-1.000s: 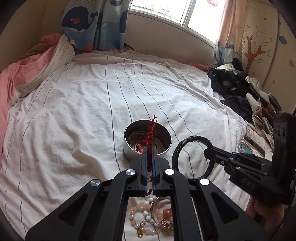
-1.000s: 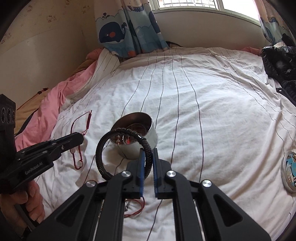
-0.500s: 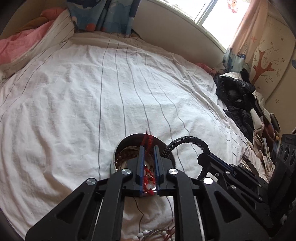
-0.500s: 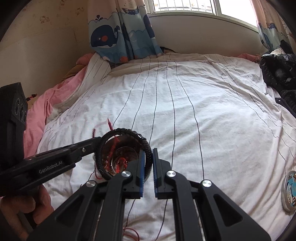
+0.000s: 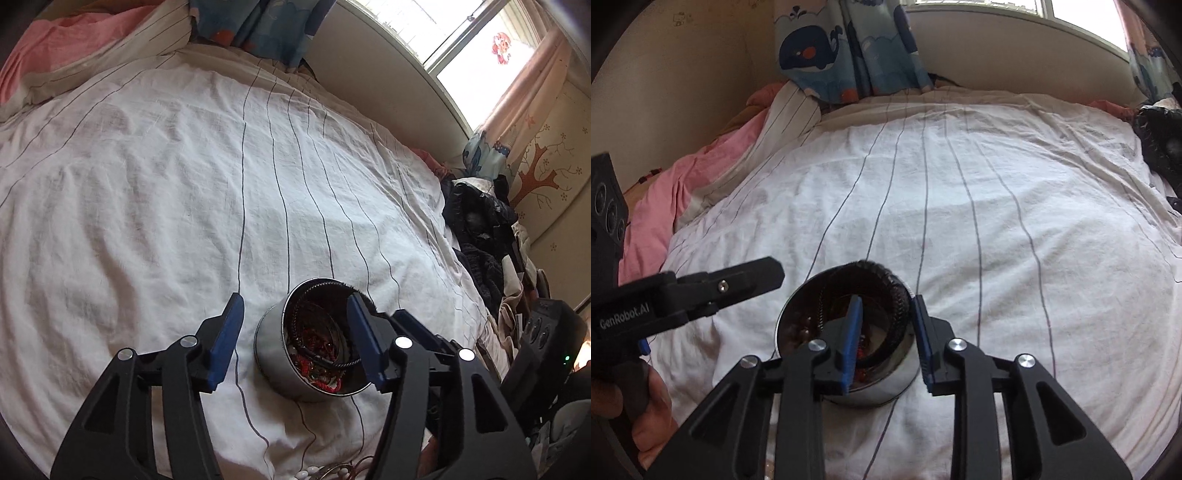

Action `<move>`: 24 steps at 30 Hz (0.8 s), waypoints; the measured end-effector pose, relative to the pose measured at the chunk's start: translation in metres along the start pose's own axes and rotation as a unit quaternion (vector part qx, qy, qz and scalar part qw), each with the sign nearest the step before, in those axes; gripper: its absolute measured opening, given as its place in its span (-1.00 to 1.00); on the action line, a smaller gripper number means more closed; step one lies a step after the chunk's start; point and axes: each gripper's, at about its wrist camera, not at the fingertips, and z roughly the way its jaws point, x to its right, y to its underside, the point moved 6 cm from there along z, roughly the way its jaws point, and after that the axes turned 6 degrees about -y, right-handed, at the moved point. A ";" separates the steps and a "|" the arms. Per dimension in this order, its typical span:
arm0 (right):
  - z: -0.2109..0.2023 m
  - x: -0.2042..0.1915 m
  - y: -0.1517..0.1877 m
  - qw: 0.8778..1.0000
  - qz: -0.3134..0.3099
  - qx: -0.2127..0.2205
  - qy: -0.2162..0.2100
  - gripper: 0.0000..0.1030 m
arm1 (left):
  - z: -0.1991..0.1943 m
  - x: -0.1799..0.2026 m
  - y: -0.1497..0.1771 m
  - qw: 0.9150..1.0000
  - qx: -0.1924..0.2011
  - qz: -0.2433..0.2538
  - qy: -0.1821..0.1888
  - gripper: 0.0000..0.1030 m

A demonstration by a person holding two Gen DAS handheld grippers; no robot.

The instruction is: Organize jewelry

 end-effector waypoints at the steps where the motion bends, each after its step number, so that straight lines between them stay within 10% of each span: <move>1: -0.005 0.005 -0.004 1.000 0.010 0.013 -0.001 -0.29 | 0.000 -0.001 0.000 1.000 0.001 -0.006 0.005 0.11; 6: 0.012 0.022 0.003 0.996 0.073 -0.017 -0.053 -0.24 | 0.005 -0.002 -0.001 0.998 0.004 -0.043 0.046 0.56; 12: 0.030 0.003 0.017 0.991 0.069 -0.044 -0.106 0.00 | 0.021 0.014 0.017 0.995 -0.033 -0.030 0.085 0.64; 24: 0.003 -0.052 0.052 0.987 -0.014 -0.089 -0.133 0.13 | -0.042 0.009 0.059 0.999 -0.012 0.025 0.022 0.67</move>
